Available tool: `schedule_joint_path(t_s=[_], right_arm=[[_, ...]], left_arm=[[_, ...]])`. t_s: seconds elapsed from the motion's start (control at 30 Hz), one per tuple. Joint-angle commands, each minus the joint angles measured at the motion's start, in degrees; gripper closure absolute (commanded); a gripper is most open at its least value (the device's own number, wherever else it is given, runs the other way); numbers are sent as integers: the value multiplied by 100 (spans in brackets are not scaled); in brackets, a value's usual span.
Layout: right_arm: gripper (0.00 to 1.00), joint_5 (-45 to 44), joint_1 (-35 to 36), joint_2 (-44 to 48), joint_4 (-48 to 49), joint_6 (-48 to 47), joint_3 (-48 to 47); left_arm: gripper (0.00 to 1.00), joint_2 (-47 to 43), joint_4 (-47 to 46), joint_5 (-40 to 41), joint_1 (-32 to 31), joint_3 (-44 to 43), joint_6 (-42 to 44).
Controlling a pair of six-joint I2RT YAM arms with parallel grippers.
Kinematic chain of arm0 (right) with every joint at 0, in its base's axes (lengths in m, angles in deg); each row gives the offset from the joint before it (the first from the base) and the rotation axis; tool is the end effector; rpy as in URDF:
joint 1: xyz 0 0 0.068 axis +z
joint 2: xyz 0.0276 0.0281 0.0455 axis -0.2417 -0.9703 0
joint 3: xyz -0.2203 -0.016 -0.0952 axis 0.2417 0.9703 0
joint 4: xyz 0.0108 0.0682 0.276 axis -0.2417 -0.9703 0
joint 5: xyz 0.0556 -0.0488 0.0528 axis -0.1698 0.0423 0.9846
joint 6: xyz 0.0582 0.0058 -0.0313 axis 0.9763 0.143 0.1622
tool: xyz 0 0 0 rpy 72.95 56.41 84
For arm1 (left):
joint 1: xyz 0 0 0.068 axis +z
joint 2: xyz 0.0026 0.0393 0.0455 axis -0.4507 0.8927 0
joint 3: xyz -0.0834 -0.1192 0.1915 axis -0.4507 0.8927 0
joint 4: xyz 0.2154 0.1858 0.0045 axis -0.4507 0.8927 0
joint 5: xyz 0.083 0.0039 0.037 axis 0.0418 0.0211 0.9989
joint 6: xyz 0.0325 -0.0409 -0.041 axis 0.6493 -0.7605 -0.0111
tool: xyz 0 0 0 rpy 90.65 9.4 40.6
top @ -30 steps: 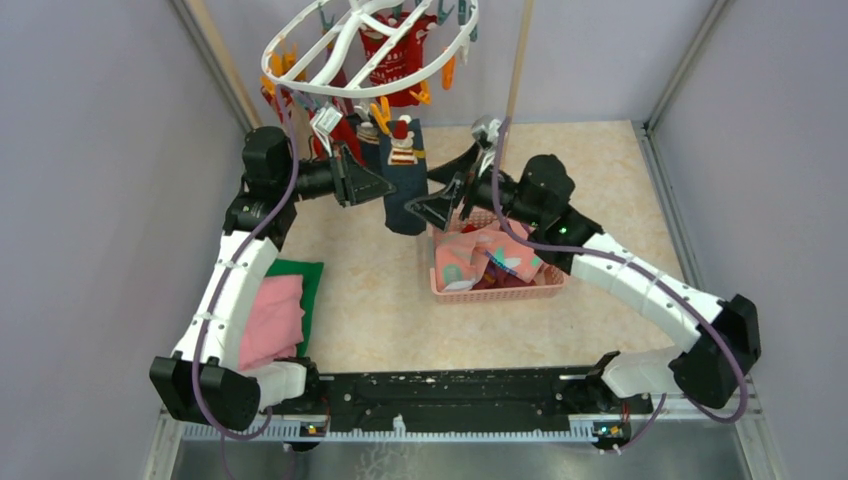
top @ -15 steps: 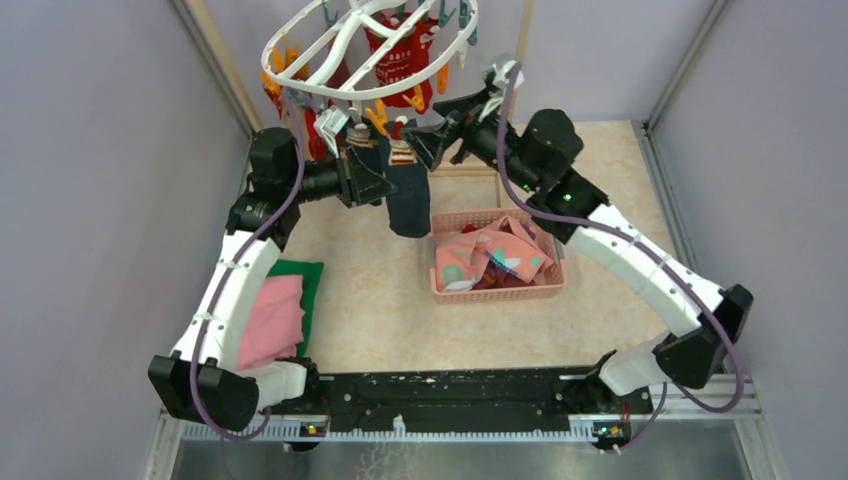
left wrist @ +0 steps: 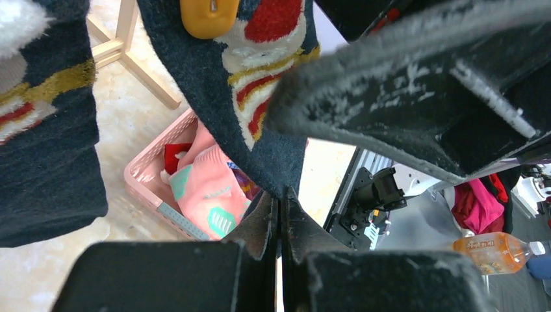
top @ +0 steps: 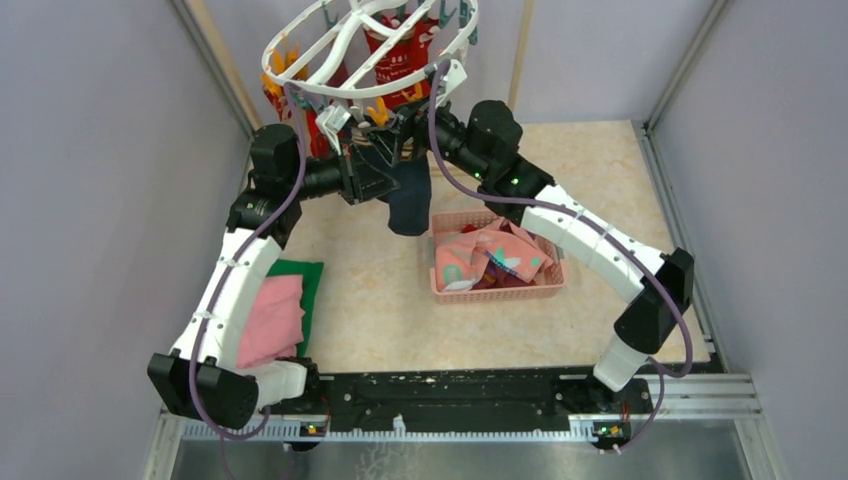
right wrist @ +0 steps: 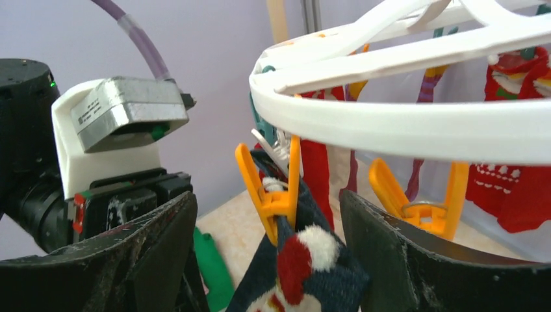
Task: Remove the socks clipped to the hanger
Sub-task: Remove the sock from the hanger.
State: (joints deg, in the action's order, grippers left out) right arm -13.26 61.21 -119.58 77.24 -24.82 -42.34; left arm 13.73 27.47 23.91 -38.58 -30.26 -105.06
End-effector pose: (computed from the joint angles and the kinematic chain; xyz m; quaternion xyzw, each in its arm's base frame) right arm 0.2879 0.3230 0.4319 -0.2526 0.5914 0.4169 0.6424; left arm 0.2925 -0.1037 0.3878 0.2100 0.7265 -0.4926 0.4306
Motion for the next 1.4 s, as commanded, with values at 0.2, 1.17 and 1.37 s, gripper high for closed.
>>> schedule_joint_path(t_s=[0.2,1.17,1.37], right_arm=[[35,36,1,-451,208,-393,-925],[96,1104,-738,-71,317,762,-489],[96,1269,-871,5,389,1039,-415]], left_arm=[[100,-54,45,32,-86,-103,124],[100,781,438,285,-1726,271,1633],[100,1322,816,643,-2573,180,2817]])
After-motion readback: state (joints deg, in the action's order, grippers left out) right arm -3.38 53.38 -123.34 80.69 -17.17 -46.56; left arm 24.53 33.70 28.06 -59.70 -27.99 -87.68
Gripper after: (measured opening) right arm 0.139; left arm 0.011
